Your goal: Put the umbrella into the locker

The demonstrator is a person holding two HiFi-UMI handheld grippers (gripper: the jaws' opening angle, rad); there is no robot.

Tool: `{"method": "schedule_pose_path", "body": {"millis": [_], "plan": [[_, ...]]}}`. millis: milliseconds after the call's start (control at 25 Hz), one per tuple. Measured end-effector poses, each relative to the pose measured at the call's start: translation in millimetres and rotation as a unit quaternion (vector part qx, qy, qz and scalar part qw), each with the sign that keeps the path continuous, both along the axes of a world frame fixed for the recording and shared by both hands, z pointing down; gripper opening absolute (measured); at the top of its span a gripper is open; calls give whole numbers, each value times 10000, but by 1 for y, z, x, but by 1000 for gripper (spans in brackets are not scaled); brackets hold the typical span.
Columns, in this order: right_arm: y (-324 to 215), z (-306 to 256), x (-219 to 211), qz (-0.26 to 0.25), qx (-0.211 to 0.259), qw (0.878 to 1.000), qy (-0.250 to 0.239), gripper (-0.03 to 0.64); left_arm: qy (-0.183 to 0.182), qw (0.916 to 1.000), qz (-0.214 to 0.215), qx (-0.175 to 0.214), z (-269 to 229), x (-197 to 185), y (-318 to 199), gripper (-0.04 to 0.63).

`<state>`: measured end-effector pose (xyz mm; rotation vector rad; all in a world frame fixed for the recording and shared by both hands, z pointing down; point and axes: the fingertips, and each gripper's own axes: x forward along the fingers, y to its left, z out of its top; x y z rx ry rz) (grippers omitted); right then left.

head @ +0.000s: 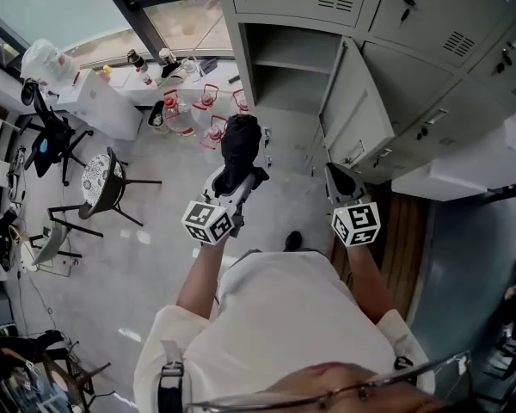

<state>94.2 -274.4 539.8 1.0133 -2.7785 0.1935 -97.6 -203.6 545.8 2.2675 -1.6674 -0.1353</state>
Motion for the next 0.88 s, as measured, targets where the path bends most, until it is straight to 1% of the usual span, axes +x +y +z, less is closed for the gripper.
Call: {"method": "schedule_pose_path", "body": {"millis": [240, 440, 640, 800, 880], "plan": [[-17, 4, -10, -162, 23, 9999, 4, 6, -78, 10000, -43, -41, 1, 9, -23, 232], [-31, 5, -23, -106, -8, 9999, 6, 6, -146, 9997, 114, -165, 6, 1, -46, 232], [-50, 7, -31, 274, -12, 9996, 60, 6, -247, 9984, 466, -199, 10, -5, -79, 232], [-65, -1, -36, 656, 9, 9978, 98, 6, -607, 9949, 773, -215, 13, -4, -108, 232], [-71, -5, -37, 815, 41, 9966, 139, 6, -711, 9924, 985, -200, 11, -1, -122, 232]]}}
